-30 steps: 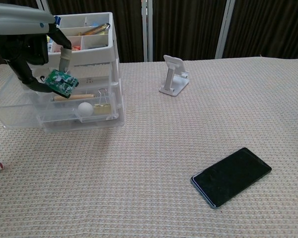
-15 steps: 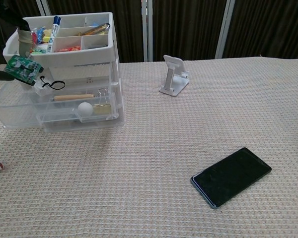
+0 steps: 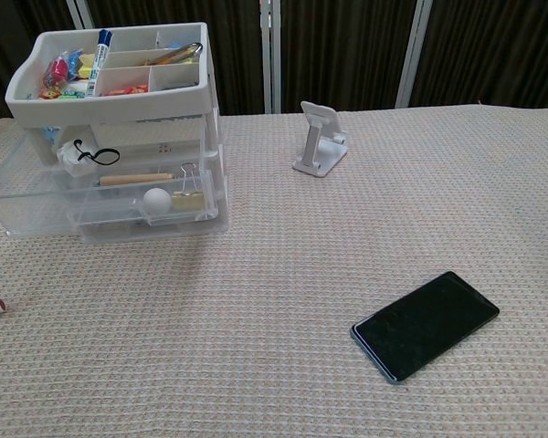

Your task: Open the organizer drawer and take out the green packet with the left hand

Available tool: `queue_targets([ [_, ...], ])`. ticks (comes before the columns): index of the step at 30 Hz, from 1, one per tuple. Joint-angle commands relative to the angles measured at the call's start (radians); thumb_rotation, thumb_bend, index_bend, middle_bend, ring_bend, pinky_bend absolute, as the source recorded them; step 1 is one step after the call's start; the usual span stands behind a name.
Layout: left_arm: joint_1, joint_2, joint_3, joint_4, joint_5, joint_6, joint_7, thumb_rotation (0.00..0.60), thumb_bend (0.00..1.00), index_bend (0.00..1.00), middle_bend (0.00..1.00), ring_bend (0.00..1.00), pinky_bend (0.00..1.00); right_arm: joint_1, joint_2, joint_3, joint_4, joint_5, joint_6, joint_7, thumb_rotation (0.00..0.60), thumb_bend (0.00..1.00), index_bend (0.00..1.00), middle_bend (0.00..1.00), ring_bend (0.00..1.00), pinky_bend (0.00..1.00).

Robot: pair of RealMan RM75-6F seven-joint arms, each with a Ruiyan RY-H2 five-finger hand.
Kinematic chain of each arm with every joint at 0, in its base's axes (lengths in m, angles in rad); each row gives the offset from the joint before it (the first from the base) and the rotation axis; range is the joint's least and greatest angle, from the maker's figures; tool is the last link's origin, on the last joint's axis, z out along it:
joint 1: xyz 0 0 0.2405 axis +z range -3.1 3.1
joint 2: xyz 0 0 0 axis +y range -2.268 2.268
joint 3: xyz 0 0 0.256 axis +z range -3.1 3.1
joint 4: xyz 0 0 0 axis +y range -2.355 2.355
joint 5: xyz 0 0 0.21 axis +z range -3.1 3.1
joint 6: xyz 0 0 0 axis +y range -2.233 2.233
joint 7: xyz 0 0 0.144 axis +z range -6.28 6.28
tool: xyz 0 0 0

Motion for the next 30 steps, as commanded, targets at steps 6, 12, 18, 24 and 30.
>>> queue_targets([
  [6, 0.025, -0.165, -0.039, 0.250, -0.018, -0.073, -0.126, 0.600, 0.26, 0.49, 1.00, 0.95, 0.77, 0.000, -0.004, 0.001, 0.002, 0.000, 0.001, -0.006, 0.600, 0.00, 0.00, 0.00, 0.00, 0.00],
  [12, 0.025, -0.250, -0.068, 0.343, -0.039, -0.092, -0.109, 0.600, 0.25, 0.46, 0.98, 0.93, 0.74, 0.002, -0.004, 0.004, 0.007, 0.008, -0.005, -0.004, 0.600, 0.00, 0.00, 0.00, 0.00, 0.00],
  [18, 0.048, -0.295, -0.085, 0.379, -0.028, -0.056, -0.108, 0.600, 0.20, 0.43, 0.94, 0.88, 0.65, 0.002, -0.005, 0.005, 0.008, 0.009, -0.005, -0.005, 0.600, 0.00, 0.00, 0.00, 0.00, 0.00],
  [24, 0.105, -0.328, -0.072, 0.399, 0.058, 0.047, -0.150, 0.600, 0.17, 0.21, 0.50, 0.52, 0.50, 0.001, -0.007, 0.004, 0.010, 0.007, -0.004, -0.009, 0.600, 0.00, 0.00, 0.00, 0.00, 0.00],
  [30, 0.181, -0.341, -0.019, 0.403, 0.145, 0.125, -0.222, 0.600, 0.12, 0.00, 0.02, 0.06, 0.12, 0.002, -0.006, 0.007, 0.011, 0.011, -0.003, -0.010, 0.600, 0.00, 0.00, 0.00, 0.00, 0.00],
])
